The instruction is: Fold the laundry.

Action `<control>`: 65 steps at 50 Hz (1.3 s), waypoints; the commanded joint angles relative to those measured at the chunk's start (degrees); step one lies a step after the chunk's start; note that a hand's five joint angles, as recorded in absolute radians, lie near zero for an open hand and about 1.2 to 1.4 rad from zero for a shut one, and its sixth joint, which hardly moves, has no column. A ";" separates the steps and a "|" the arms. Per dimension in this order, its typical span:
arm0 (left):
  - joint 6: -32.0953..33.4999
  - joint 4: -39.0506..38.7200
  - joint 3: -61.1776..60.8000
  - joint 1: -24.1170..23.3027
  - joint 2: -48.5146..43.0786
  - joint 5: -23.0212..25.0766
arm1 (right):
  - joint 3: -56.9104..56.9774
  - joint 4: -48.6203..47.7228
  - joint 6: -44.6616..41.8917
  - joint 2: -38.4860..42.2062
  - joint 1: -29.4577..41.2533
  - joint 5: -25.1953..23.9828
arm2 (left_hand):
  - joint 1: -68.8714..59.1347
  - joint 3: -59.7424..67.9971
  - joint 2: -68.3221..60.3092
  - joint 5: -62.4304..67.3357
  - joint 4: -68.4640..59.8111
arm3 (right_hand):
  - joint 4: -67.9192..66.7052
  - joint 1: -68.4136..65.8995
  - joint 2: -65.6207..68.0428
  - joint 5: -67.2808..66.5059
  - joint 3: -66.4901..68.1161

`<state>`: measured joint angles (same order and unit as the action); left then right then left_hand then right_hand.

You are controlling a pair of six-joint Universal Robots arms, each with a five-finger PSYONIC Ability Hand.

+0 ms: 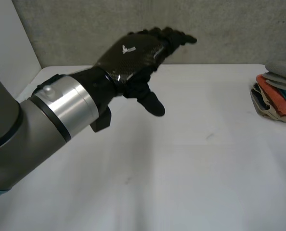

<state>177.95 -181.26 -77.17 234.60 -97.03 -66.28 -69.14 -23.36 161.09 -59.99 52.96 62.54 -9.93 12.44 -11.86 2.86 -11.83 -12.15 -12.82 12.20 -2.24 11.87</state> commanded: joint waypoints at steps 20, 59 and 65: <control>21.28 -0.48 6.51 30.20 -14.82 -17.59 | -24.63 -18.14 6.71 -16.83 46.78 0.74 | -0.07 -2.44 1.86 -2.86 1.83 | 2.15 2.82 -2.20 2.24 -1.87; 8.99 -6.48 6.96 9.24 -9.85 -16.07 | -33.52 -12.06 -2.53 -13.13 47.59 8.21 | -70.07 67.56 -68.14 67.14 -68.17 | 2.15 2.82 -2.20 2.24 -1.87; 8.46 -6.39 3.43 -2.38 -14.85 -17.39 | -33.17 -12.05 -2.09 -12.78 46.01 8.65 | -70.07 67.56 -68.14 67.14 -68.17 | 2.15 2.82 -2.20 2.24 -1.87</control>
<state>186.61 -187.95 -70.57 242.71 -107.38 -82.69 -102.61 -35.28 158.69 -73.14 100.40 70.81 -63.21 67.65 -68.47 56.54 -68.69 -12.15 -12.82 11.99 -2.24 11.87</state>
